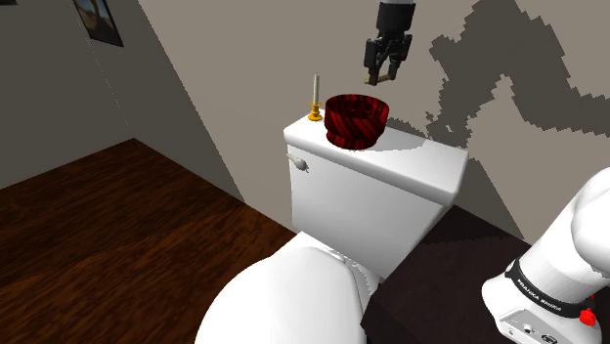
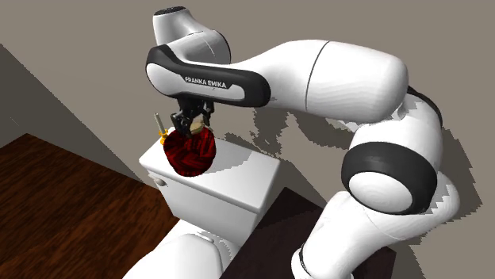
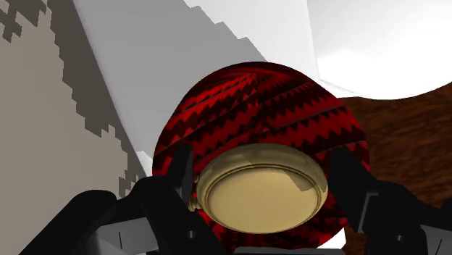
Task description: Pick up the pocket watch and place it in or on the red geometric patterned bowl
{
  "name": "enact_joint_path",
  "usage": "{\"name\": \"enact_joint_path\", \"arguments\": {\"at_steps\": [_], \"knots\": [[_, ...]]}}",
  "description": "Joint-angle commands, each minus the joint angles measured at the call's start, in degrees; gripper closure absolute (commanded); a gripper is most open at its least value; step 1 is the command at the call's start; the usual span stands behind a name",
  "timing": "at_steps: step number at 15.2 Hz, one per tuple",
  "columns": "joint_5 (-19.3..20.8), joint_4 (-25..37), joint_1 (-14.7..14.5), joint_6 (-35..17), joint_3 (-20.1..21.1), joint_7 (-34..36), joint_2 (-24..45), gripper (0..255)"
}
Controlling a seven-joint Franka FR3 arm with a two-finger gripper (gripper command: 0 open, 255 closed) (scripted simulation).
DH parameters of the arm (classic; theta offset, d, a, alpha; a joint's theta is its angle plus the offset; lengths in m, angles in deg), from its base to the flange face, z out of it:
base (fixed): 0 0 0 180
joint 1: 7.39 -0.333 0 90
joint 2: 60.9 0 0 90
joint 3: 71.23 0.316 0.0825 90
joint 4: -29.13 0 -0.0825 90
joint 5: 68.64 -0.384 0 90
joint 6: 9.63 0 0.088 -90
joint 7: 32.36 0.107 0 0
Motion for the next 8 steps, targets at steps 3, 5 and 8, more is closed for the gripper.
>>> {"name": "enact_joint_path", "arguments": {"at_steps": [3,5,8], "knots": [[-0.04,8.34,-1.02,1.09,1.48,2.52,7.29,255],[-0.05,6.54,-1.03,-0.5,1.47,2.53,7.07,255],[-0.05,4.01,-1.03,-2.84,1.47,2.54,6.88,255]]}}
